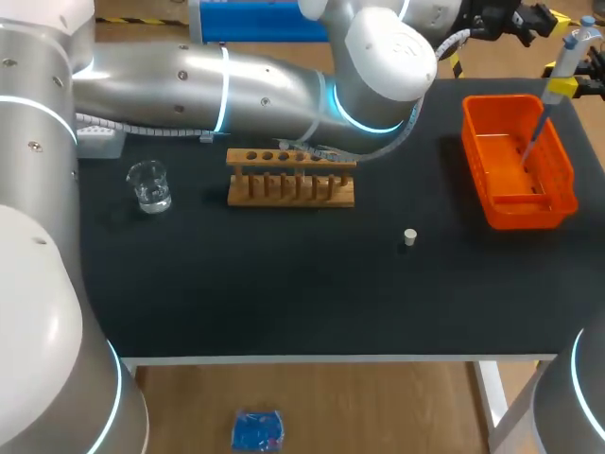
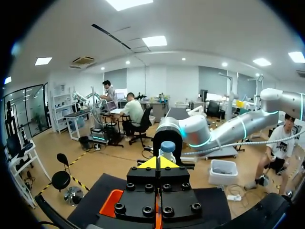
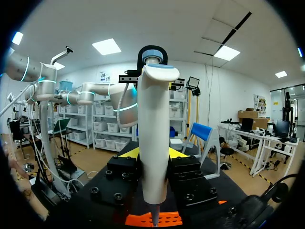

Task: Invert the test tube, pick up the pipette, mount the tip to pipette, aspirate from beaker and dispense into the tube, eject the tip, return the pipette, and cap with the stopper.

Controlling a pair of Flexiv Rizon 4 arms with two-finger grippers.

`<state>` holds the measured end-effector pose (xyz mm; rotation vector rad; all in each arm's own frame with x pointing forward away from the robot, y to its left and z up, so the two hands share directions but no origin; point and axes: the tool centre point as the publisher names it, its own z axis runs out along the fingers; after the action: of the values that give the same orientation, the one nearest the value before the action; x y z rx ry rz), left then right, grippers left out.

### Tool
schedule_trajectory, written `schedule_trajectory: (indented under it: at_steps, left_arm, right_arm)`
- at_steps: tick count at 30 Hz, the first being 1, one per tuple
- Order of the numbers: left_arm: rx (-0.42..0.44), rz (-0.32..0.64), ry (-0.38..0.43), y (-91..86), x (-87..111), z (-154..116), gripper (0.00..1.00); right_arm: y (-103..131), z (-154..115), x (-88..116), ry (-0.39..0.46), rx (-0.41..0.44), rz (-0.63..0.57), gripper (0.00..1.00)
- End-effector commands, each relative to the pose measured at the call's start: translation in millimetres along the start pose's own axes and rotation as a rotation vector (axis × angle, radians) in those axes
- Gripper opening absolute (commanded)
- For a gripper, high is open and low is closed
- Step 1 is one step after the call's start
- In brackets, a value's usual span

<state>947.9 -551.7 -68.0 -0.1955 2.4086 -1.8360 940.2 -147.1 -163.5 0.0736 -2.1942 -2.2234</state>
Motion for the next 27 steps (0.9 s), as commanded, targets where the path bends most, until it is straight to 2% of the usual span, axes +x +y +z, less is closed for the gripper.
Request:
schedule_trajectory:
  at_steps: [1,9,19,27]
  left_arm:
    - [0.084,-0.003,0.026,1.5,1.5,4.0,0.00]
    - [0.093,-0.037,0.045,6.1,7.5,6.0,0.00]
    - [0.102,-0.094,0.084,9.2,2.2,6.8,0.00]
    - [0.097,-0.105,0.087,10.1,1.7,6.3,0.00]
  right_arm:
    - [-0.4,-1.7,-1.5,0.006,0.000,-0.001,0.00]
    - [-0.4,-1.7,-1.5,0.006,0.000,-0.001,0.00]
    - [-0.4,-1.7,-1.5,0.006,0.000,-0.001,0.00]
    - [-0.4,-1.7,-1.5,0.006,0.000,-0.001,0.00]
